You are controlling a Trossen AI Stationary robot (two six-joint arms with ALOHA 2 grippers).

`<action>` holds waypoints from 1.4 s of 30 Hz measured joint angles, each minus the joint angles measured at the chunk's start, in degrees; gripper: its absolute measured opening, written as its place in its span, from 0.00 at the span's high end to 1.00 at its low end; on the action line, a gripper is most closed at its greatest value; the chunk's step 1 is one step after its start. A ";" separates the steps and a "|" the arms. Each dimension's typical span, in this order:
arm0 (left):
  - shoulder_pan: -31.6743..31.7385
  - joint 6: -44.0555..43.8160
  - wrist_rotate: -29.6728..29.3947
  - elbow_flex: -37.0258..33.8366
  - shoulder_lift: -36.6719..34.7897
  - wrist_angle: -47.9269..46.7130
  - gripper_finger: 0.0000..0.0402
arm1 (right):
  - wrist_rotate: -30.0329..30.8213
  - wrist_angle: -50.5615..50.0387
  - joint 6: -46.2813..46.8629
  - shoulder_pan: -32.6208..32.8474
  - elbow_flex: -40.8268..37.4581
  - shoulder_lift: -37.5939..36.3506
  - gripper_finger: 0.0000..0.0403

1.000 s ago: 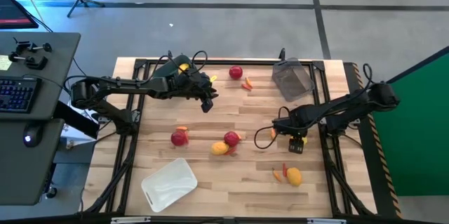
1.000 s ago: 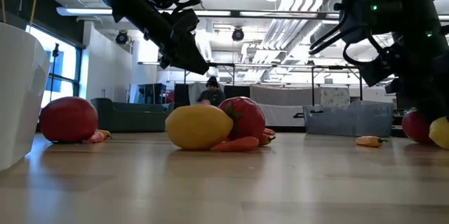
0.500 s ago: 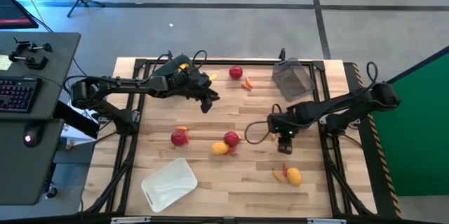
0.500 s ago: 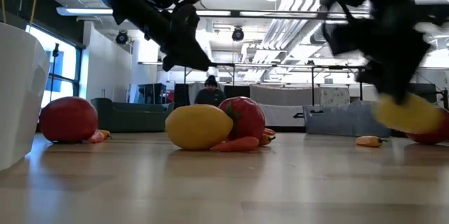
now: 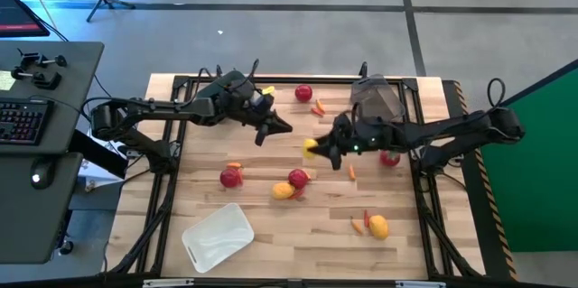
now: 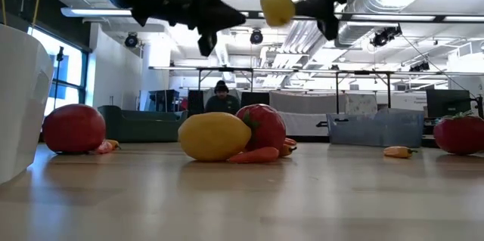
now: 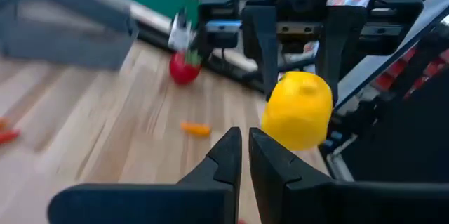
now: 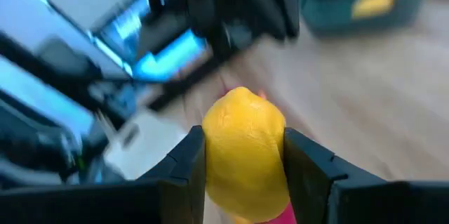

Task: Sort produce into baskets
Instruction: Put the yellow lemon into the blue bin

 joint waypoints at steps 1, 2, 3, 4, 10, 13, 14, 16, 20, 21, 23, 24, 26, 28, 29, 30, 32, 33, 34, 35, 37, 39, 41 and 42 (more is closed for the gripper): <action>-0.15 -0.57 -0.25 0.02 -0.02 1.13 0.95 | 0.47 2.17 0.00 -0.20 0.00 0.00 0.69; -0.34 -0.72 -0.45 0.02 -0.03 1.99 0.93 | 1.24 4.07 0.00 -0.34 0.00 0.00 0.69; -0.60 -1.06 -0.91 0.02 -0.04 2.47 0.92 | 1.90 5.81 -0.02 -0.48 0.00 0.01 0.69; -0.81 -1.40 -1.18 0.02 -0.04 2.73 0.90 | 1.93 7.59 -0.11 -0.66 0.00 -0.05 0.69; -2.25 -2.77 -1.37 2.07 -0.04 2.79 0.72 | 1.95 15.82 -0.44 -1.82 0.00 -0.63 0.69; -2.91 -4.77 -0.98 3.99 -0.04 2.66 0.63 | 1.98 18.98 -1.05 -2.22 0.00 -0.70 0.69; -2.98 -5.61 -0.54 4.64 -0.04 2.74 0.59 | 1.98 20.19 -1.55 -2.23 0.00 -0.70 0.69; -3.29 -6.77 -0.36 5.44 -0.07 2.80 0.53 | 1.96 22.11 -2.49 -2.48 0.00 -0.71 0.69; -3.31 -7.74 -0.34 5.81 -0.07 2.65 0.42 | 1.93 24.34 -2.53 -3.13 0.00 -0.70 0.69; -3.31 -8.08 -0.32 5.81 -0.07 2.67 0.40 | 1.93 24.83 -2.54 -3.35 0.00 -0.70 0.69; -3.31 -8.17 -0.18 5.81 -0.07 2.71 0.38 | 1.91 24.86 -2.49 -3.76 0.00 -0.72 0.69; -3.32 -8.17 0.20 5.81 -0.07 2.79 0.37 | 1.89 24.67 -2.50 -3.84 0.00 -0.71 0.69; -3.52 -8.85 0.83 5.84 -0.07 3.57 0.35 | 1.88 24.55 -2.60 -3.84 0.00 -0.70 0.69; -3.60 -9.21 0.90 5.84 -0.07 4.77 0.35 | 1.86 24.57 -2.49 -3.83 0.00 -0.70 0.69; -3.66 -9.25 0.91 5.84 -0.07 5.35 0.35 | 1.82 24.51 -2.45 -3.81 0.00 -0.70 0.69; -3.69 -9.25 0.91 5.84 -0.07 6.11 0.35 | 1.78 24.36 -2.45 -3.81 0.00 -0.70 0.69; -3.68 -9.88 1.11 5.84 -0.07 7.80 0.35 | 1.77 23.48 -2.48 -3.83 0.00 -0.70 0.69; -3.68 -10.31 1.23 5.84 -0.07 8.90 0.35 | 1.76 23.05 -2.51 -3.97 0.00 -0.70 0.69; -3.68 -10.51 1.28 5.92 -0.07 9.45 0.35 | 1.76 22.69 -2.48 -4.08 0.00 -0.68 0.69; -3.68 -10.54 1.27 6.09 -0.07 9.52 0.35 | 1.74 22.61 -2.40 -4.08 0.00 -0.68 0.69; -3.68 -10.57 1.26 6.46 0.17 9.43 0.35 | 1.75 22.59 -2.43 -4.08 0.00 -0.68 0.69; -3.68 -10.58 1.26 6.90 0.59 8.97 0.35 | 1.75 22.38 -2.47 -4.08 0.00 -0.68 0.69; -3.68 -10.56 1.26 7.83 1.49 8.83 0.35 | 1.75 22.37 -2.59 -4.13 0.00 -0.68 0.69; -3.73 -10.56 1.29 8.39 1.93 8.79 0.35 | 1.74 22.39 -2.84 -4.29 0.00 -0.68 0.69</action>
